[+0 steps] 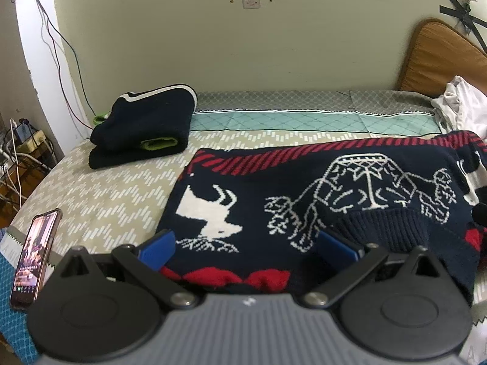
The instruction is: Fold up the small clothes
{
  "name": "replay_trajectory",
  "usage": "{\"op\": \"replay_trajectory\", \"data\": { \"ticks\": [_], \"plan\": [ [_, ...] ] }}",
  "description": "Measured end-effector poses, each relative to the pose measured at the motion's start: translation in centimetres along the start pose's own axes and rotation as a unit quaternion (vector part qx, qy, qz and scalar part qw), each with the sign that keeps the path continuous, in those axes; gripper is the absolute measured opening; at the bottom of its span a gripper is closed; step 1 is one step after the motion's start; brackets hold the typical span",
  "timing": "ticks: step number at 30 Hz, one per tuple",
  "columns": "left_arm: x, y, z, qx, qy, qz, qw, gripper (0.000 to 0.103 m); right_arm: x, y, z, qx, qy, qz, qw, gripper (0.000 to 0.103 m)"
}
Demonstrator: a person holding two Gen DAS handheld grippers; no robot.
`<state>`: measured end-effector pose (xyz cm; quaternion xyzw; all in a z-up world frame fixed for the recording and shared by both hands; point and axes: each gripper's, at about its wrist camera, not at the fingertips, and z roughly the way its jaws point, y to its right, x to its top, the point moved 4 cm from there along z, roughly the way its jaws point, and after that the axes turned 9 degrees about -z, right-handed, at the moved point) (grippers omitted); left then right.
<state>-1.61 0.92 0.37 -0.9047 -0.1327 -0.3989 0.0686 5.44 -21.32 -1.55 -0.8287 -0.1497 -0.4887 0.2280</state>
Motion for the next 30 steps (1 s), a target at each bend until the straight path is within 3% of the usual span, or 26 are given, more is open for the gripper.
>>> {"op": "replay_trajectory", "data": {
  "ticks": [30],
  "plan": [
    [-0.16,0.45,0.15,-0.011,0.007,0.009,0.9999,0.103,0.05,0.03,-0.04,0.000,0.000,0.000,1.000,0.053]
  ]
}}
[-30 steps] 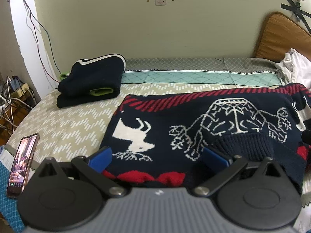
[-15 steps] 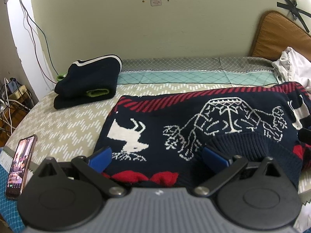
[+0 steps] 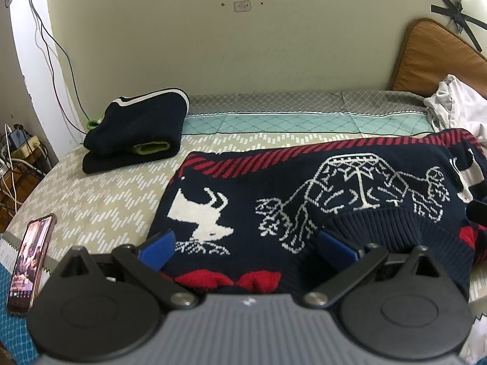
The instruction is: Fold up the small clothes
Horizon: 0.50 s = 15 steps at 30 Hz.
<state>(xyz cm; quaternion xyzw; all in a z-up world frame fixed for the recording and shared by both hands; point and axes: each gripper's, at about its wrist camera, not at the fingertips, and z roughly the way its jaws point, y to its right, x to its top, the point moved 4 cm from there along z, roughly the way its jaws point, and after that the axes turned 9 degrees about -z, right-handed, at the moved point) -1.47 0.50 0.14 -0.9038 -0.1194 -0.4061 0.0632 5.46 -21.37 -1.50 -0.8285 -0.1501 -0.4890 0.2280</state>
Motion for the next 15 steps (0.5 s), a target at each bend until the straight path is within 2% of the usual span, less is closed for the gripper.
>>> {"op": "replay_trajectory", "data": {
  "ticks": [6,15],
  "plan": [
    [-0.1,0.0,0.1,-0.005,0.005,0.004,1.0000,0.103,0.0,0.0,0.0,0.000,0.000,0.000,1.000,0.053],
    [-0.4,-0.6,1.3,-0.016,-0.022,-0.012,0.9996,0.103,0.0,0.0,0.0,0.000,0.000,0.000,1.000,0.053]
  ]
}}
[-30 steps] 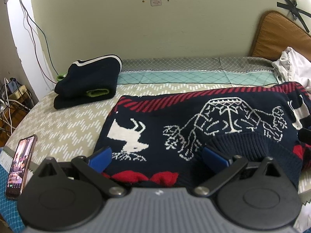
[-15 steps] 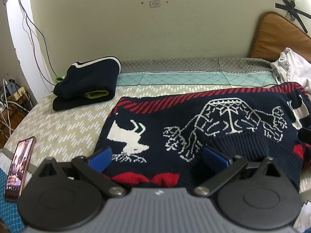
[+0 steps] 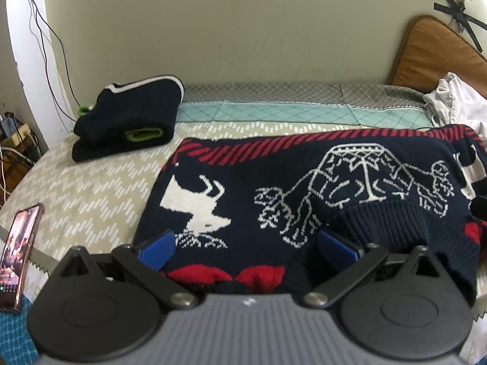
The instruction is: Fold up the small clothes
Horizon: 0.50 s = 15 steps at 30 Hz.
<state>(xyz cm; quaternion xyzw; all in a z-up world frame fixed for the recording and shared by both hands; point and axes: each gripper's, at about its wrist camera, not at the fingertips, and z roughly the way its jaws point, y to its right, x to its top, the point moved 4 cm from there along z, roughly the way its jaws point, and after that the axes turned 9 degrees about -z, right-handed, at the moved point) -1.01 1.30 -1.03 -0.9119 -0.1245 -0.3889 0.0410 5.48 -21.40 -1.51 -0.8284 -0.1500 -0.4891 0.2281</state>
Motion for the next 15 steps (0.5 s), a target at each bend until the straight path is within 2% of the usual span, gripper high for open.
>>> {"op": "replay_trajectory", "data": {
  "ticks": [15],
  "plan": [
    [-0.46,0.21,0.05,0.005,0.004,0.013,0.9999,0.103,0.02,0.09,0.02,0.000,0.000,0.000,1.000,0.054]
  ]
}}
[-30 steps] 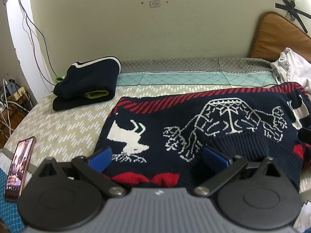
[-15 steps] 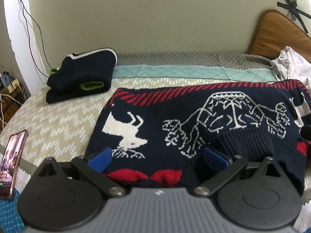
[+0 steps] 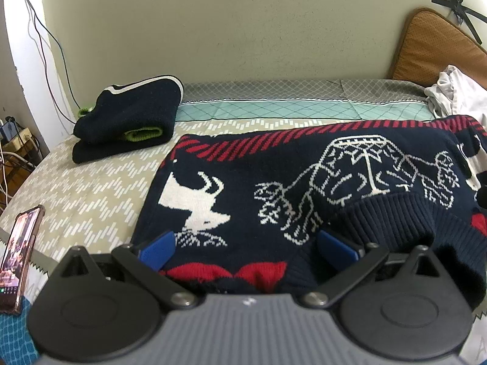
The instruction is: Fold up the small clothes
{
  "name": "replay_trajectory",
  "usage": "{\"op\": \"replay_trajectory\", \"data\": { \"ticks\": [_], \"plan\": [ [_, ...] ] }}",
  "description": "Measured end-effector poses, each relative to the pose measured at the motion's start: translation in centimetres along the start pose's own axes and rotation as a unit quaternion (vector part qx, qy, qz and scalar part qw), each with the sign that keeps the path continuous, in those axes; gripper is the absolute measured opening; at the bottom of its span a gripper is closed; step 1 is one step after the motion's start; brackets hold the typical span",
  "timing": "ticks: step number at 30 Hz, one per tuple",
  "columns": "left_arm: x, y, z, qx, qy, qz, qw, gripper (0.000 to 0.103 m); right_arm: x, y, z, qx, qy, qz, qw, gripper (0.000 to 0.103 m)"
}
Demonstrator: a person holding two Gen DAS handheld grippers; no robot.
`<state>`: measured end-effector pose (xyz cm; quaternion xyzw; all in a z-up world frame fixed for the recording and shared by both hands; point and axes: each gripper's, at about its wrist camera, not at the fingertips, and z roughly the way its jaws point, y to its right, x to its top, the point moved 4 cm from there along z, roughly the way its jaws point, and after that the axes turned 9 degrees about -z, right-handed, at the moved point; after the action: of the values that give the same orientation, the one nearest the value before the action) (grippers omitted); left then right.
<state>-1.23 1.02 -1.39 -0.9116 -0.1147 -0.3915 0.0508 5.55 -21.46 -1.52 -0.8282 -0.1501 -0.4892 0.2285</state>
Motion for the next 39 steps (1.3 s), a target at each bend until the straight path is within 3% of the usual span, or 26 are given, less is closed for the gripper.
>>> {"op": "replay_trajectory", "data": {
  "ticks": [39],
  "plan": [
    [0.02,0.18,-0.53,0.011,0.008,0.021,0.9997,0.103,0.03,0.23,0.07,0.001,0.000,0.000,1.000,0.054]
  ]
}}
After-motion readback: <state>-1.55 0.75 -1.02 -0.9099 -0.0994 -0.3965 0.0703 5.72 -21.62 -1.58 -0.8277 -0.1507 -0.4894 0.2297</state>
